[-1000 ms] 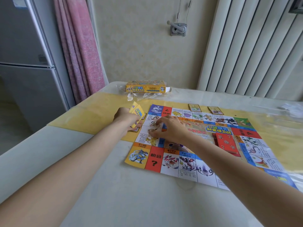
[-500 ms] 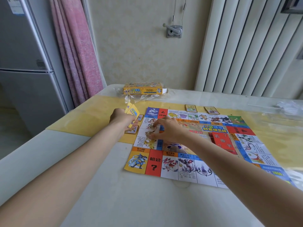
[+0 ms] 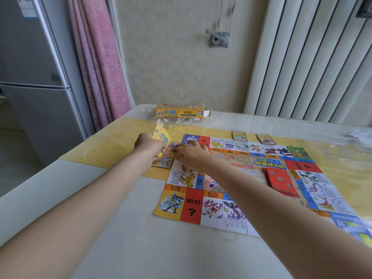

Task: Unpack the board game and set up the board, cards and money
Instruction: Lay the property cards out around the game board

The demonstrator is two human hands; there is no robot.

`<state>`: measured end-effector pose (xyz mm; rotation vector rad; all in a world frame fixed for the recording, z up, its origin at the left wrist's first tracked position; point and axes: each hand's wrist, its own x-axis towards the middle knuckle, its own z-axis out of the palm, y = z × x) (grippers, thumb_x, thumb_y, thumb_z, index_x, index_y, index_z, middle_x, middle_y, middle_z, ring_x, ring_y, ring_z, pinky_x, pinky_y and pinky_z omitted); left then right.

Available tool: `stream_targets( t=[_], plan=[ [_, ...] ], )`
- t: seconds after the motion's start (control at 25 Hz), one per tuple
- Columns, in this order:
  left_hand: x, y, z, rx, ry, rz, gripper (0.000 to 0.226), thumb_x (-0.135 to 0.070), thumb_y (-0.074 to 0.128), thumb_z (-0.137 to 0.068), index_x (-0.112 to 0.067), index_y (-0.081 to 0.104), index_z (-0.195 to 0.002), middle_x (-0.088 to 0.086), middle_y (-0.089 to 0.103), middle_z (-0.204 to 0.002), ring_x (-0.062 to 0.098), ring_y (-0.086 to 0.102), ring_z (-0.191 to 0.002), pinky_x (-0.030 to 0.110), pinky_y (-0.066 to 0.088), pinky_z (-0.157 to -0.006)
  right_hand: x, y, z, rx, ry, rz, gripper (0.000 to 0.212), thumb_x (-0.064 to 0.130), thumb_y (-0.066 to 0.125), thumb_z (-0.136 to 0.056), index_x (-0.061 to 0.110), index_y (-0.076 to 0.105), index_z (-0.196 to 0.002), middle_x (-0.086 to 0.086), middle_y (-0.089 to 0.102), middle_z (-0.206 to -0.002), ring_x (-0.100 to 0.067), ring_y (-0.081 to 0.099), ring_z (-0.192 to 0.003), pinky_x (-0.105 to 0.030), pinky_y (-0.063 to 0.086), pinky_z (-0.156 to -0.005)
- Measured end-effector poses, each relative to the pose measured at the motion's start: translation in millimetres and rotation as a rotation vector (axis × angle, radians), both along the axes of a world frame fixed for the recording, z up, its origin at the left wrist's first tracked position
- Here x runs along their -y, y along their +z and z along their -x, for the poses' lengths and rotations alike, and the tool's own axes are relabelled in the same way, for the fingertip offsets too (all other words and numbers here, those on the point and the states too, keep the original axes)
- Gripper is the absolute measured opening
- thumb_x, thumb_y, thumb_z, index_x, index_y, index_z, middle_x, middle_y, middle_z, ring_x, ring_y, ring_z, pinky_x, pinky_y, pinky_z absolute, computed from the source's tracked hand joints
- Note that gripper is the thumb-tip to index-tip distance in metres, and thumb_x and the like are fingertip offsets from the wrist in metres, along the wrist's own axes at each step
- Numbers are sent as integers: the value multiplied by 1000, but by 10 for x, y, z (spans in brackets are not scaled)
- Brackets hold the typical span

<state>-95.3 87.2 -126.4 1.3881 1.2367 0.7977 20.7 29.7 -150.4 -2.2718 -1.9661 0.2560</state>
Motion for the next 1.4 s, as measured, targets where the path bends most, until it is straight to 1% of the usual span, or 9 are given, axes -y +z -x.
stream_targets(
  t=[0.24,0.36,0.44,0.6,0.76,1.0,1.12,1.24,1.4],
  plan=[
    [108,29,-35,131,-4,83,25,6,62,-82,-4,58,-105,12,61,-92,22,59,-82,26,52,-65,78,170,-53,-276,-142,-234,40,22,35,-99,9,40,-136,-10,40,-143,-29,34,-132,-49,30,-108],
    [244,90,-72,174,-219,120,28,4,68,-78,-8,60,-102,8,65,-85,17,63,-73,21,56,-59,244,414,-160,-668,-265,-324,38,29,53,-92,-3,58,-112,-18,65,-104,-27,62,-89,-37,52,-79],
    [366,122,-134,220,-367,149,28,2,68,-78,-7,60,-102,8,67,-85,14,67,-66,24,57,-62,433,493,-231,-773,-287,-322,34,28,68,-82,-5,63,-91,-16,67,-77,-19,56,-61,-28,45,-56],
    [541,121,-256,385,-443,312,15,-12,57,-91,-3,57,-102,13,69,-74,17,69,-57,29,59,-58,758,544,-390,-992,-390,-279,19,11,72,-77,3,58,-87,-10,62,-68,-13,55,-53,-20,47,-53],
    [663,139,-411,319,-351,201,20,-16,50,-96,-4,53,-112,10,65,-79,17,64,-65,23,56,-52,1055,570,-647,-902,-525,-367,29,0,67,-79,5,55,-105,-11,59,-68,-15,52,-50,-19,46,-44],
    [1014,234,-693,-258,-697,-495,37,-24,52,-94,-15,43,-60,1,39,-55,12,33,-47,24,26,-50,1318,666,-804,-1063,-616,-361,24,7,58,-87,-15,62,-92,-21,66,-71,-25,66,-62,-31,59,-69],
    [1086,250,-749,-267,-748,-475,25,-15,60,-90,-19,57,-65,-4,56,-61,7,46,-48,21,32,-46,1433,716,-814,-1289,-577,-324,41,27,50,-94,-13,59,-91,-23,67,-76,-23,67,-57,-24,58,-55],
    [1047,225,-750,-52,-645,-198,10,-7,60,-88,-12,61,-79,6,66,-81,15,60,-64,24,49,-58,1545,801,-880,-1136,-612,-375,41,32,37,-99,-3,58,-94,-17,64,-69,-16,52,-41,-18,42,-38],
    [1002,242,-706,144,-632,50,10,-1,59,-86,-5,59,-96,14,69,-92,17,68,-61,22,56,-54,1627,861,-995,-974,-635,-471,35,20,38,-99,-2,65,-93,-9,62,-71,-15,49,-51,-20,41,-45]
  ],
)
